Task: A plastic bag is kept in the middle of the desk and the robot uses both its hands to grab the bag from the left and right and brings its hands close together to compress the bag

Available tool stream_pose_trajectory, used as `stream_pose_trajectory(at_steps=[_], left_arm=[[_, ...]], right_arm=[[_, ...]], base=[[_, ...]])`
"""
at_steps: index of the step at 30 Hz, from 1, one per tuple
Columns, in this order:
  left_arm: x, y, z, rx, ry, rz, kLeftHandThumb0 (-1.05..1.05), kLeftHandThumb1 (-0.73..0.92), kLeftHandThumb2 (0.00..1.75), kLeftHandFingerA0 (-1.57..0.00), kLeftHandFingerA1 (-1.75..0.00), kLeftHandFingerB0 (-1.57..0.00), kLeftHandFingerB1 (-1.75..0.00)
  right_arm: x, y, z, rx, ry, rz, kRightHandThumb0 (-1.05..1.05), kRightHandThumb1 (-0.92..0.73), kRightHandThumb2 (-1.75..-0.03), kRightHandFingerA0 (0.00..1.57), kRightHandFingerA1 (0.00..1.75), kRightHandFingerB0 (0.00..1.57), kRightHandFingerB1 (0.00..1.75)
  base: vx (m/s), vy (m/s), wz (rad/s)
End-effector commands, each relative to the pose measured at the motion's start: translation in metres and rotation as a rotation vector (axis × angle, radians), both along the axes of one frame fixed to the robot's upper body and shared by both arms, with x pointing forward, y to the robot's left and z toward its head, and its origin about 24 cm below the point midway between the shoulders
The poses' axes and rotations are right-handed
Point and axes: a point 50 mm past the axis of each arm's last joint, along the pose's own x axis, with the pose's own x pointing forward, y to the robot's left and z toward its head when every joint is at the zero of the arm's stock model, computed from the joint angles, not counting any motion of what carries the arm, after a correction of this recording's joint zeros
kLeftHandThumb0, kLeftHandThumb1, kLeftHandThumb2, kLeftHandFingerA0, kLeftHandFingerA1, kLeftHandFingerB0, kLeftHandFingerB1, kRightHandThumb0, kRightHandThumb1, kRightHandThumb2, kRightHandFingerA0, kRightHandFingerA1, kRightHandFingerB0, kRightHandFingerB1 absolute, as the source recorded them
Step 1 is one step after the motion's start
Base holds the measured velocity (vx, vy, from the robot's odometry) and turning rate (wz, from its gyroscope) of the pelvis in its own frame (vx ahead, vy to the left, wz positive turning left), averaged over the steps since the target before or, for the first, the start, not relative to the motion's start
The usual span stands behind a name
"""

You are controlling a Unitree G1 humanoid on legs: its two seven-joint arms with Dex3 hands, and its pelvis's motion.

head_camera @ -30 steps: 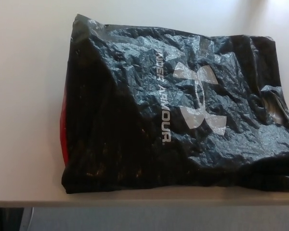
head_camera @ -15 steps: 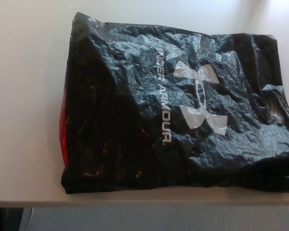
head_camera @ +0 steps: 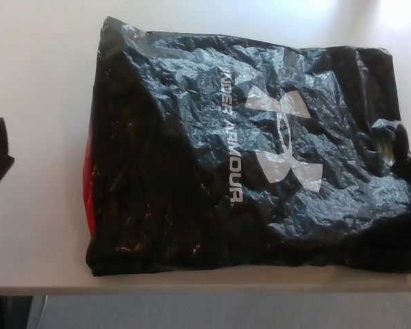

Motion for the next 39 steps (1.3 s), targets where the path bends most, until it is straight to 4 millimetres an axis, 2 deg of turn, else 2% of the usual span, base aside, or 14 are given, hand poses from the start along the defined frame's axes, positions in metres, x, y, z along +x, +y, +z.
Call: stream_pose_trajectory(at_steps=[1,9,10,11,22,23,25,27,30,34,35,36,37,39], left_arm=[[-0.007,-0.022,-0.020,0.000,0.000,-0.013,-0.63,0.92,0.75,-0.30,-0.43,-0.22,-0.32],[-0.004,-0.069,-0.031,-0.063,-0.039,-0.101,-0.64,0.92,0.76,-0.30,-0.43,-0.21,-0.32],[-0.004,-0.074,-0.033,-0.086,-0.036,-0.115,-0.68,0.80,1.04,-0.23,-0.49,-0.18,-0.43],[-0.004,-0.080,-0.034,-0.088,-0.036,-0.126,-0.64,0.92,0.76,-0.31,-0.43,-0.21,-0.32],[-0.001,-0.144,-0.043,-0.269,-0.026,-0.199,-0.62,0.92,0.82,-0.22,-0.42,-0.16,-0.30],[-0.002,-0.150,-0.044,-0.292,-0.032,-0.207,-0.29,0.67,1.21,-0.03,-0.50,0.00,-0.48],[-0.005,-0.161,-0.047,-0.343,-0.019,-0.217,-0.29,0.67,1.21,-0.02,-0.51,0.00,-0.48],[-0.006,-0.166,-0.049,-0.332,-0.009,-0.227,-0.28,0.68,1.22,-0.03,-0.51,0.00,-0.48],[-0.007,-0.171,-0.048,-0.364,-0.021,-0.244,-0.28,0.69,1.22,-0.03,-0.51,0.00,-0.48],[-0.008,-0.175,-0.048,-0.355,-0.013,-0.260,-0.29,0.67,1.21,-0.02,-0.51,0.00,-0.48],[-0.008,-0.176,-0.048,-0.342,-0.010,-0.266,-0.61,0.92,0.90,-0.16,-0.38,-0.12,-0.27],[-0.008,-0.176,-0.048,-0.313,-0.003,-0.281,-0.63,0.85,1.18,-0.13,-0.52,-0.03,-0.42],[-0.008,-0.177,-0.048,-0.310,0.003,-0.290,-0.66,0.85,1.18,-0.13,-0.51,-0.04,-0.41],[-0.008,-0.179,-0.048,-0.330,0.006,-0.306,-0.73,0.89,1.18,-0.09,-0.49,-0.02,-0.38]], right_arm=[[-0.007,0.025,-0.018,0.056,-0.005,0.029,-0.83,-0.73,-1.09,0.00,0.22,0.04,0.23],[-0.010,0.067,-0.031,0.130,0.015,0.109,-0.85,-0.74,-1.12,0.00,0.18,0.00,0.18],[-0.011,0.071,-0.033,0.138,0.015,0.117,-0.81,-0.72,-1.11,0.00,0.21,0.00,0.20],[-0.012,0.077,-0.034,0.143,0.015,0.125,-0.78,-0.71,-1.11,0.00,0.23,0.00,0.22],[-0.022,0.127,-0.042,0.173,0.011,0.224,-0.77,-0.76,-1.13,0.00,0.21,0.01,0.22],[-0.023,0.132,-0.043,0.195,0.009,0.236,-0.77,-0.71,-0.96,0.00,0.18,0.01,0.21],[-0.025,0.139,-0.044,0.248,0.008,0.249,-0.75,-0.74,-1.13,0.00,0.23,0.03,0.24],[-0.026,0.144,-0.045,0.286,0.016,0.282,-0.78,-0.91,-0.68,0.06,0.25,0.10,0.25],[-0.026,0.147,-0.044,0.306,0.020,0.309,-0.83,-0.72,-1.08,0.05,0.33,0.09,0.31],[-0.025,0.152,-0.039,0.317,-0.013,0.354,-0.82,-0.72,-1.08,0.06,0.35,0.09,0.32],[-0.024,0.152,-0.037,0.316,-0.020,0.357,-0.82,-0.72,-1.08,0.05,0.38,0.09,0.34],[-0.023,0.153,-0.033,0.311,-0.045,0.373,-0.81,-0.92,-0.68,0.11,0.30,0.14,0.26],[-0.022,0.155,-0.029,0.303,-0.066,0.389,-0.89,-0.75,-1.12,0.08,0.44,0.09,0.41],[-0.020,0.158,-0.022,0.280,-0.102,0.422,-0.90,-0.75,-1.13,0.08,0.45,0.09,0.41]], base=[[0.00,0.000,0.00],[0.00,0.000,0.00],[0.00,0.000,0.00],[0.00,0.000,0.00],[0.00,0.000,0.00],[0.00,0.000,0.00],[0.00,0.000,0.00],[0.00,0.000,0.00],[0.00,0.000,0.00],[0.00,0.000,0.00],[0.00,0.000,0.00],[0.00,0.000,0.00],[0.00,0.000,0.00],[0.00,0.000,0.00]])
